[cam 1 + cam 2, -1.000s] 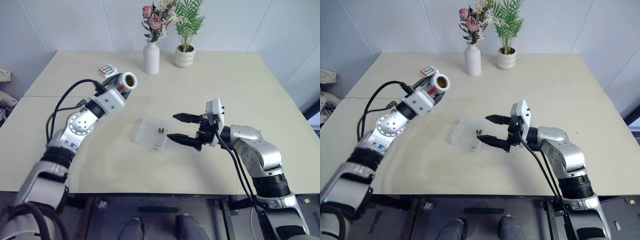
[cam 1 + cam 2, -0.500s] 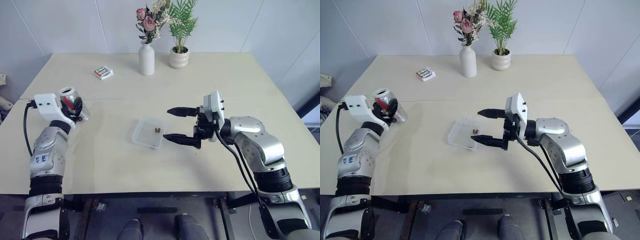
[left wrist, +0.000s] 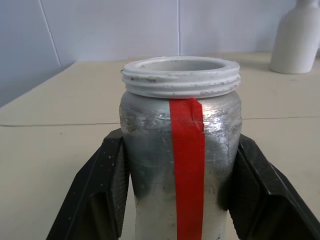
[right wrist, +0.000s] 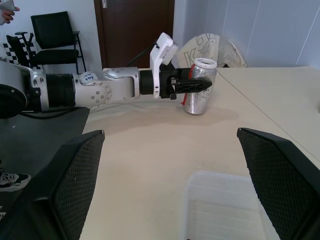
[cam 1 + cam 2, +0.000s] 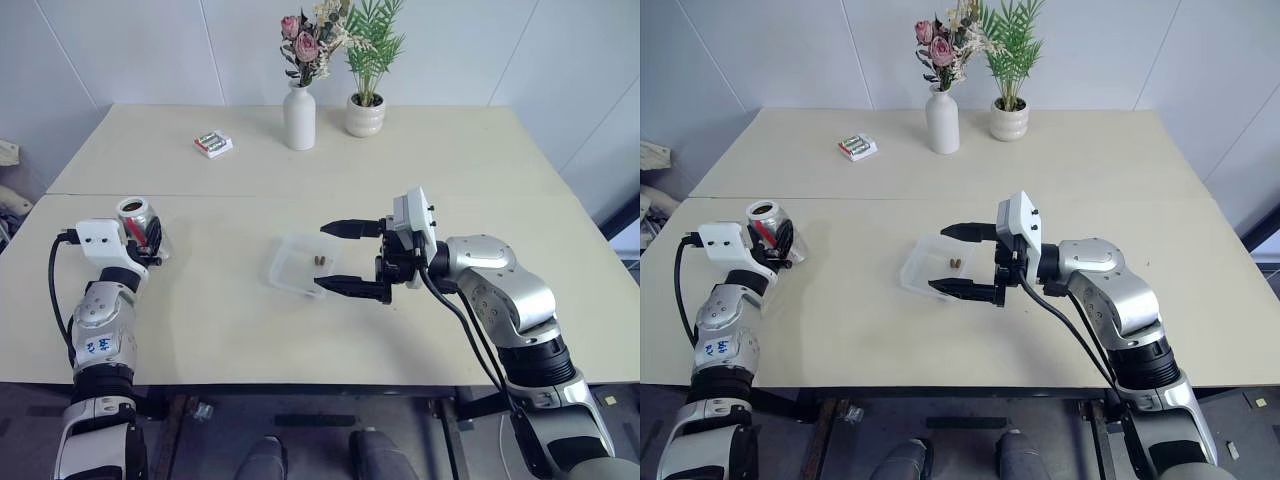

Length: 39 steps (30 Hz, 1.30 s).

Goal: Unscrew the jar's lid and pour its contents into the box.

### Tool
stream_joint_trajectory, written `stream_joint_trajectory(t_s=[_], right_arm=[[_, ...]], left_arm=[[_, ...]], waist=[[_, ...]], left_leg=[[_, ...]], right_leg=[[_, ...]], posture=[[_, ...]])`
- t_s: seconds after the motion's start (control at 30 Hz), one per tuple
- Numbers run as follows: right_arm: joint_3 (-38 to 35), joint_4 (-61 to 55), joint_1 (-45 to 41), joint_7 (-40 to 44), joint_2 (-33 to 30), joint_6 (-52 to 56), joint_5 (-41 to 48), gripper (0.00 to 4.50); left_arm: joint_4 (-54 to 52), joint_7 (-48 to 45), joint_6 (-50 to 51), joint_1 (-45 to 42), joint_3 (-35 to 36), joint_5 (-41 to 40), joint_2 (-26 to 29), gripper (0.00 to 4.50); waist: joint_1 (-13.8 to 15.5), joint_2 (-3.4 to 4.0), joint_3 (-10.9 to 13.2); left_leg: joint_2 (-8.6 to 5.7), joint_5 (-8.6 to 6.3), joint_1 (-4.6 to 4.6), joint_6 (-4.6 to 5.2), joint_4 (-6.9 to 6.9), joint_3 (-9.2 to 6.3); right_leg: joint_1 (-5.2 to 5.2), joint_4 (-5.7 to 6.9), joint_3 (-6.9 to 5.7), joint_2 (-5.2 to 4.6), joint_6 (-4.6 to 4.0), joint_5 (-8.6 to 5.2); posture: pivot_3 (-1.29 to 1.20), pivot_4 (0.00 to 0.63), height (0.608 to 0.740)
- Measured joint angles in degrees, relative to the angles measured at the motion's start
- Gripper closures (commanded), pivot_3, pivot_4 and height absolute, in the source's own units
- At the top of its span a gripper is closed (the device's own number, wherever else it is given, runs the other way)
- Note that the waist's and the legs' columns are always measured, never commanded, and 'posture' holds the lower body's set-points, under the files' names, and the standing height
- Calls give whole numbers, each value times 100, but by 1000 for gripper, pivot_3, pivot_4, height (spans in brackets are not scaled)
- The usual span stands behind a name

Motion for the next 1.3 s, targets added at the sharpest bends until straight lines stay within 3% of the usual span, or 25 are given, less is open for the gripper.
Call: stream_joint_trajectory(t_s=[0.2, 0.27, 0.6, 0.83, 1.07, 1.17, 1.3], right_arm=[[0, 0, 2, 0, 0, 1, 2, 0], [0, 0, 2, 0, 0, 2, 3, 0], [-7, -2, 4, 4, -4, 6, 9, 0], [-74, -107, 154, 19, -202, 22, 22, 0], [-362, -339, 519, 247, -679, 7, 148, 0], [-546, -277, 686, 507, -955, -168, 145, 0], [-673, 50, 662, 779, -1168, -505, 109, 0]], left_arm=[[-11, 3, -111, 61, 112, 13, -73, 439], [-40, -10, -111, 124, 146, 14, -73, 22], [-1155, -72, 369, 824, 335, -38, -53, 22], [-2750, -211, 1280, 2251, 720, -224, 191, 22], [-4154, -1671, 1674, 3552, 868, -705, 988, 22], [-4827, -2508, 1890, 3750, 966, -1112, 1507, 22], [-5401, -3550, 1784, 3780, 457, -1139, 1922, 22]], waist=[[-16, 0, 0], [-14, 0, 0], [-13, 0, 0], [-26, 0, 0], [20, -3, 0], [8, 4, 3], [-20, 19, 10]], left_leg=[[2, 0, 1, 0, -4, 0], [2, 0, 1, 0, -3, 0], [4, 0, 1, 0, -7, 0], [14, -1, 1, -1, -18, 2], [24, 0, 2, 0, -23, -8], [22, 1, 3, 2, -25, 7], [29, 3, 14, 6, -41, 25]], right_leg=[[-1, 1, 0, 2, 0, 0], [-1, 0, 0, 2, 0, 0], [-1, -2, 1, 1, 0, 0], [0, -14, 1, 2, -5, -2], [22, -49, -21, 4, -29, 4], [25, -58, -12, -2, -28, 5], [33, -87, 2, 13, -41, 14]], posture=[[0, 150, 740], [0, 150, 740], [0, 150, 740], [0, 150, 740], [0, 150, 740], [0, 150, 740], [0, 150, 740]])
